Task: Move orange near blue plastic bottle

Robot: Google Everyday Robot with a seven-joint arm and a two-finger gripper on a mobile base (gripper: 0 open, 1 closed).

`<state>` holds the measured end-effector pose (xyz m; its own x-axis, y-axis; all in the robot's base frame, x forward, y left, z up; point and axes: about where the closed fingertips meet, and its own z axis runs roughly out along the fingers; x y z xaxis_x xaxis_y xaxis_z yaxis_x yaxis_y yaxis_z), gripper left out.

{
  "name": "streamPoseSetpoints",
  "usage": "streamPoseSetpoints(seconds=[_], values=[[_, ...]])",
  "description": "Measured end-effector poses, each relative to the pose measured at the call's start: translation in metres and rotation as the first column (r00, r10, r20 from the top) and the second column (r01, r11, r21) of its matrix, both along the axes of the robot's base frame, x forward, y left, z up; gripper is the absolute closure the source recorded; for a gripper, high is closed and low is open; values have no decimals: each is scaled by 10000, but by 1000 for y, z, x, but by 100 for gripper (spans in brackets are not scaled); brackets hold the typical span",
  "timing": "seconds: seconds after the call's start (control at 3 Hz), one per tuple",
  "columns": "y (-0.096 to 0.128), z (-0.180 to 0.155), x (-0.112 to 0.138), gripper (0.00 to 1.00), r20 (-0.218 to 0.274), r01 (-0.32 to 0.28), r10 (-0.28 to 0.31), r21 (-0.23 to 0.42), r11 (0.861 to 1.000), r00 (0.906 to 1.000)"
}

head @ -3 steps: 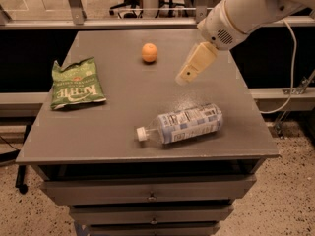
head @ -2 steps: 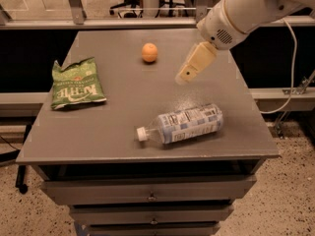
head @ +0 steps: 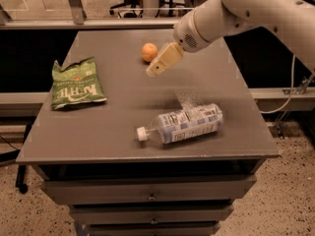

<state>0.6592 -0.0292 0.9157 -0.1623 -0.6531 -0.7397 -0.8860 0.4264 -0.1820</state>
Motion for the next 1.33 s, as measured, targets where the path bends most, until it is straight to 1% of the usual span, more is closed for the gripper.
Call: streamPoseSetpoints(seconds=[0.33, 0.67, 1.0, 1.33], values=[[36, -18, 41, 0, 182, 92, -104, 657, 9978, 9998], [56, -40, 67, 0, 194, 200, -215, 792, 9967, 9996], [52, -56, 80, 0, 195, 538, -556, 830, 9951, 9983], [47, -64, 90, 0, 228, 828, -854, 969, 9918, 9961]])
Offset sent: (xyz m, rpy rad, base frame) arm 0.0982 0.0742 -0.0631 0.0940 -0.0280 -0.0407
